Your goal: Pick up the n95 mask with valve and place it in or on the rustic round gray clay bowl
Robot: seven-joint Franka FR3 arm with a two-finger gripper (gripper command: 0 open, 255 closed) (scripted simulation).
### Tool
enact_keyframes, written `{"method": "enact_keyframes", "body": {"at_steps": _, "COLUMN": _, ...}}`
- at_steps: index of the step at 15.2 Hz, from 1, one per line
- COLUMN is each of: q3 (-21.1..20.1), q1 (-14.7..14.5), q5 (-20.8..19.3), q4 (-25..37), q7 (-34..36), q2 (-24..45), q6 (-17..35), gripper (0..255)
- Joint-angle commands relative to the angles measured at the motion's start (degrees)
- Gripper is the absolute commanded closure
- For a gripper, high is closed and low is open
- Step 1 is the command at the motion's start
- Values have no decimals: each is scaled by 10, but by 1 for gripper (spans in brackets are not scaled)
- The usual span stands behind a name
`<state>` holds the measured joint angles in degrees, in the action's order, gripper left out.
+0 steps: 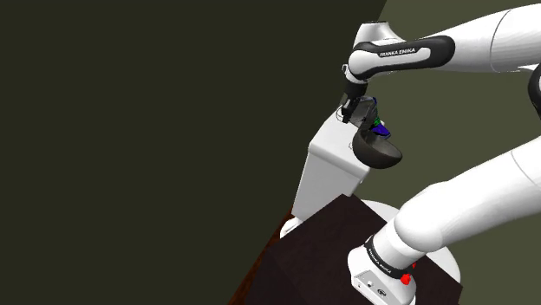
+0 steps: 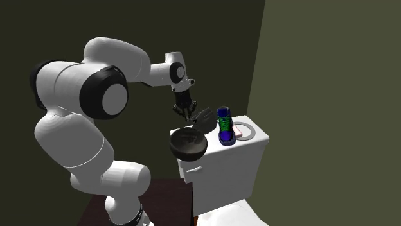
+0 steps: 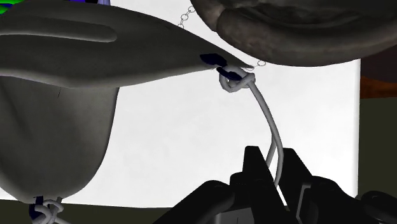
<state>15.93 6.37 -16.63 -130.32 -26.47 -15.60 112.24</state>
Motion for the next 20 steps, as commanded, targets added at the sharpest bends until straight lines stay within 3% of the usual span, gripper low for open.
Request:
{"method": "enact_keyframes", "body": {"at_steps": 1, "q3": -4, "q1": -3, "q5": 1, "q4": 14, "q7": -2, "q2": -8, "q6": -1, "gripper": 255}}
{"method": "enact_keyframes", "body": {"at_steps": 20, "q3": -9, "q1": -15, "q5": 10, "q4": 148, "q7": -25, "q2": -21, "q6": -146, "gripper": 255}}
